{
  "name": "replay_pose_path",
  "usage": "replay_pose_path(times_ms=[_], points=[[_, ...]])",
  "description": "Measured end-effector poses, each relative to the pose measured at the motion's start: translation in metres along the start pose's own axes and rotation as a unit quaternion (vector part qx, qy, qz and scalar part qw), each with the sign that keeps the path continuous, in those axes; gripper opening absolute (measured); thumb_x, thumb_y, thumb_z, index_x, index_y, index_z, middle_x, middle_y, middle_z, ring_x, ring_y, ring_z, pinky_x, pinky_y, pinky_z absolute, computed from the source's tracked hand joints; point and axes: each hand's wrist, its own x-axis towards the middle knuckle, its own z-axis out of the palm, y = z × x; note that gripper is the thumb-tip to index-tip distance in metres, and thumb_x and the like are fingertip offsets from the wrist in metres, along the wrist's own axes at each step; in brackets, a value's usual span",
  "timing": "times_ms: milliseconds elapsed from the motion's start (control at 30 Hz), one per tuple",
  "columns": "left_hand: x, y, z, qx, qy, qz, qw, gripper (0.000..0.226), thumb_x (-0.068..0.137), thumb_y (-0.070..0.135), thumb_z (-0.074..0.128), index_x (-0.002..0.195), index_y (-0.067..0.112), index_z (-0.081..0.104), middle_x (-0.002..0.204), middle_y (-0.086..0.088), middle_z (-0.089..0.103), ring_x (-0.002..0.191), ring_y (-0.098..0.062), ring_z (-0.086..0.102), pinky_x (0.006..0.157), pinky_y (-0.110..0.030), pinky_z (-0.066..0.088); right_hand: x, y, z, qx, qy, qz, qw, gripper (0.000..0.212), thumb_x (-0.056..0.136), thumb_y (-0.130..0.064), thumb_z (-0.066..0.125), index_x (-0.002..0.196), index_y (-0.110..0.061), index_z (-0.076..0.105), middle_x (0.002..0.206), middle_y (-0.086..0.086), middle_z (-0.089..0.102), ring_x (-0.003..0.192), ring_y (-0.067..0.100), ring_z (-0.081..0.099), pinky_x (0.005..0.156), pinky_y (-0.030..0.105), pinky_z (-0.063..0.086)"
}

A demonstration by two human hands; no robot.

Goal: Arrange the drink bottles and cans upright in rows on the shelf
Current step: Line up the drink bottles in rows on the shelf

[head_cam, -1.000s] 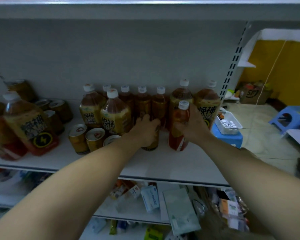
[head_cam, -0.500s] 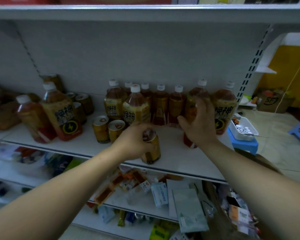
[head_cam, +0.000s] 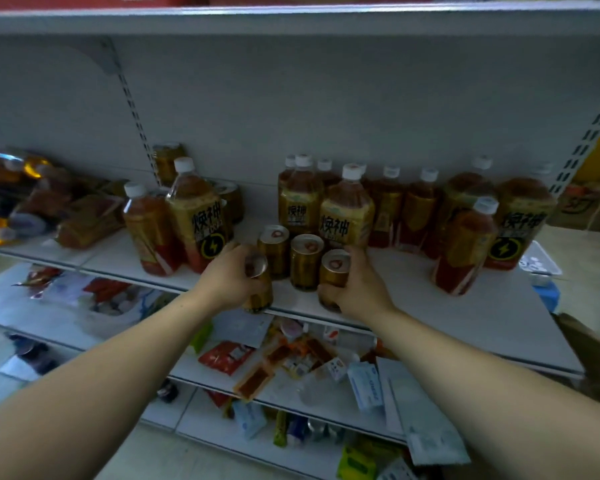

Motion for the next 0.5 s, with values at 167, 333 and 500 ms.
replay_pose_path(times_ms=[167, 333, 500], points=[[0.007, -0.027, -0.003, -0.045, -0.048, 0.013, 0.998, 0.084, 0.072, 0.038, 0.071, 0.144, 0.026, 0.031, 0.142, -0.004, 0.041, 0.124, -0.021, 0.045, 0.088, -0.025, 0.036, -0.007, -0.039, 0.012, 0.044, 0.055, 0.034, 0.997, 0.091, 0.06, -0.057, 0.074, 0.137, -0.035, 0.032, 0.126, -0.01, 0.048, 0.117, 0.017, 0.05, 0.09, 0.03, 0.042], [-0.002, -0.052, -0.03, -0.104, -0.012, -0.042, 0.994, 0.09, 0.061, 0.037, 0.073, 0.141, 0.023, 0.036, 0.127, 0.001, 0.055, 0.105, -0.015, 0.057, 0.075, -0.024, 0.045, 0.017, -0.093, 0.026, 0.081, 0.035, -0.014, 0.996, 0.087, 0.062, -0.056, 0.077, 0.136, -0.031, 0.038, 0.128, -0.007, 0.049, 0.116, 0.015, 0.05, 0.09, 0.03, 0.042], [-0.02, -0.093, -0.074, -0.14, 0.018, -0.103, 0.985, 0.061, 0.048, 0.044, 0.069, 0.106, 0.039, 0.049, 0.088, 0.017, 0.06, 0.073, -0.001, 0.059, 0.053, -0.021, 0.045, 0.042, -0.128, 0.065, 0.095, -0.02, -0.056, 0.994, 0.092, 0.065, -0.058, 0.077, 0.141, -0.03, 0.033, 0.133, -0.006, 0.046, 0.118, 0.013, 0.048, 0.091, 0.028, 0.04]])
